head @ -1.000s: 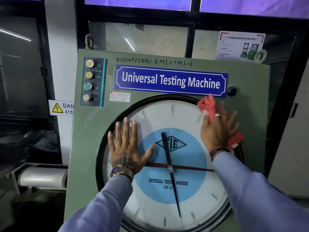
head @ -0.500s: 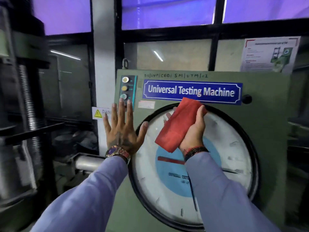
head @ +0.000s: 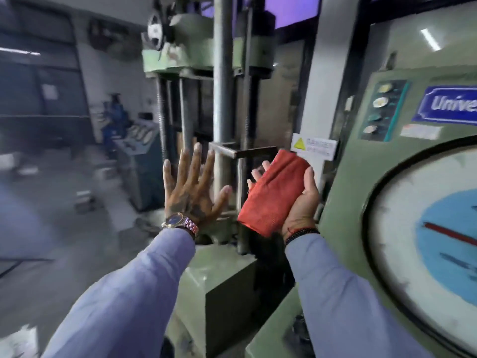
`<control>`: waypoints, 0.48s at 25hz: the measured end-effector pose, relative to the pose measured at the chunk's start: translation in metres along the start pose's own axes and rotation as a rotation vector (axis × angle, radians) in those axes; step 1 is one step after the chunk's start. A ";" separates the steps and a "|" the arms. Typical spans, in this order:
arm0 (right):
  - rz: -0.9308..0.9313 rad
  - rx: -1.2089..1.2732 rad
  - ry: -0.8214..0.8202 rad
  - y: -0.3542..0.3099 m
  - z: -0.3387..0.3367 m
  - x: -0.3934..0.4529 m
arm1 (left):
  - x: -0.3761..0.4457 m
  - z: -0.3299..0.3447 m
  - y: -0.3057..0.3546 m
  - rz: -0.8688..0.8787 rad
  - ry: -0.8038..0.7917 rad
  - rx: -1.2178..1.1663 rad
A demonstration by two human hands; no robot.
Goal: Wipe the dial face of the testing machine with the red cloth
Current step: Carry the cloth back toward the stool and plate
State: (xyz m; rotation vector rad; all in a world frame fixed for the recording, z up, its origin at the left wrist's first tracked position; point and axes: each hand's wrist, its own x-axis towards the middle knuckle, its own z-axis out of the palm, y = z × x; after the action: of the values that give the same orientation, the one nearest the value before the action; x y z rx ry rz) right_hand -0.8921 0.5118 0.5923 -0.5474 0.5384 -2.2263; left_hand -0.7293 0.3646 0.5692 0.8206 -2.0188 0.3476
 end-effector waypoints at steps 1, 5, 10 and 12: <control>0.049 -0.006 -0.013 0.032 0.011 -0.003 | -0.014 -0.007 -0.033 -0.019 -0.007 0.030; 0.256 0.032 -0.060 0.171 0.049 -0.016 | -0.077 -0.038 -0.164 -0.108 -0.104 0.161; 0.435 0.046 -0.096 0.334 0.072 -0.042 | -0.172 -0.065 -0.317 -0.220 -0.208 0.286; 0.489 0.031 -0.081 0.383 0.068 -0.053 | -0.208 -0.066 -0.356 -0.260 -0.254 0.306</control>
State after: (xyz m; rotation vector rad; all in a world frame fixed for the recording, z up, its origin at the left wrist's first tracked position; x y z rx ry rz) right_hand -0.6014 0.3020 0.4322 -0.4326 0.5296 -1.7388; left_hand -0.3707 0.2221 0.4089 1.3624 -2.0845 0.4259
